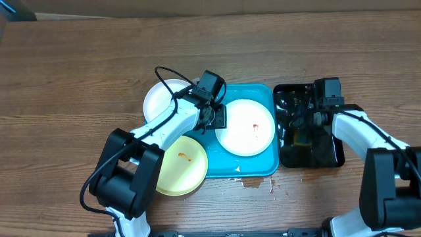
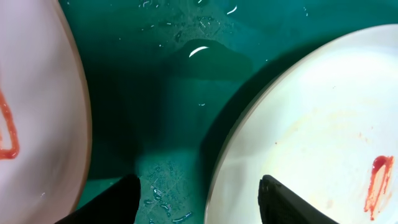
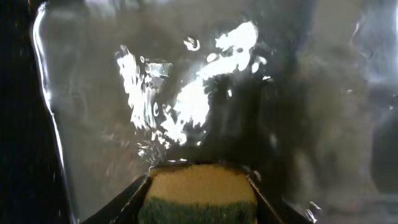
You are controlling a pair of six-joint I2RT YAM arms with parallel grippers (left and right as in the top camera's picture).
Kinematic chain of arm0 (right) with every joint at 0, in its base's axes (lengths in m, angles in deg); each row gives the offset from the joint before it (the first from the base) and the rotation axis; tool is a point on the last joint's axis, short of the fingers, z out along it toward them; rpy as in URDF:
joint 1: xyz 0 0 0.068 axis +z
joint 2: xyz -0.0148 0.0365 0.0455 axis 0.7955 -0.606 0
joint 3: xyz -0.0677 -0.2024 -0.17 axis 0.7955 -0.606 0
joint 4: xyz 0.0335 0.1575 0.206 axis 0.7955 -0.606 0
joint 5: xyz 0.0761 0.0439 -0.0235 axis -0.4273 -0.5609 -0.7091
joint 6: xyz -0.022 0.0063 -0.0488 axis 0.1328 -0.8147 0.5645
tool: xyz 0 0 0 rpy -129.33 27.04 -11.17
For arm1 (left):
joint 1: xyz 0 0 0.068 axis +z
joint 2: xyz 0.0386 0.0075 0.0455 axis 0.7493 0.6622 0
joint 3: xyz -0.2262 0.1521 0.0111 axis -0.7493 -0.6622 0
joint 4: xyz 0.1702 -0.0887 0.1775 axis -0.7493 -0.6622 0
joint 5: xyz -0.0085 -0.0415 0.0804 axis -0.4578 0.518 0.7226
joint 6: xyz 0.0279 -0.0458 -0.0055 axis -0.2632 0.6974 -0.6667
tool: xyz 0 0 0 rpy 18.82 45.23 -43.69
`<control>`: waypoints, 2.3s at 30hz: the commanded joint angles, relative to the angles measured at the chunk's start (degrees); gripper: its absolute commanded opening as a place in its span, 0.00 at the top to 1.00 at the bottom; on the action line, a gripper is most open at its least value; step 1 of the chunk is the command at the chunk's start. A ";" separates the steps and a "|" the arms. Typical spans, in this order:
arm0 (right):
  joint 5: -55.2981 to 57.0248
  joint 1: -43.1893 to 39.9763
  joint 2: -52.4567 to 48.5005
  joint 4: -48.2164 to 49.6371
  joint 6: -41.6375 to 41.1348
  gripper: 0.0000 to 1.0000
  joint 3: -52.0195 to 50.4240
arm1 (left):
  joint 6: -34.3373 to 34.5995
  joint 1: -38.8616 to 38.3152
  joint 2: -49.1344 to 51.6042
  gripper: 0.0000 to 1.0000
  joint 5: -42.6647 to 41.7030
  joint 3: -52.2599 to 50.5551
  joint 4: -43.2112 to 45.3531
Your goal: Clean dirty plates on tray and stack at the side
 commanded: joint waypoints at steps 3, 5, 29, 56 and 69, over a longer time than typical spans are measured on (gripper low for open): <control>-0.48 -0.17 2.32 -3.50 0.09 0.52 0.79 | -0.17 -0.46 0.63 0.53 0.79 -1.03 1.05; -0.48 -0.17 2.32 -5.44 0.11 0.51 0.79 | -0.20 -0.46 0.85 0.55 0.79 -1.18 1.07; -0.48 -0.11 2.19 -21.42 -0.31 0.40 9.05 | -0.79 -0.11 2.34 0.90 -1.55 -1.16 -1.68; -0.61 -0.11 1.99 -14.12 -0.39 0.53 0.74 | 1.33 2.84 2.32 0.69 -1.03 -0.72 -4.92; -2.03 -0.11 1.99 -13.68 -0.37 0.96 0.74 | 1.31 2.78 2.29 0.96 -1.20 -0.72 -4.72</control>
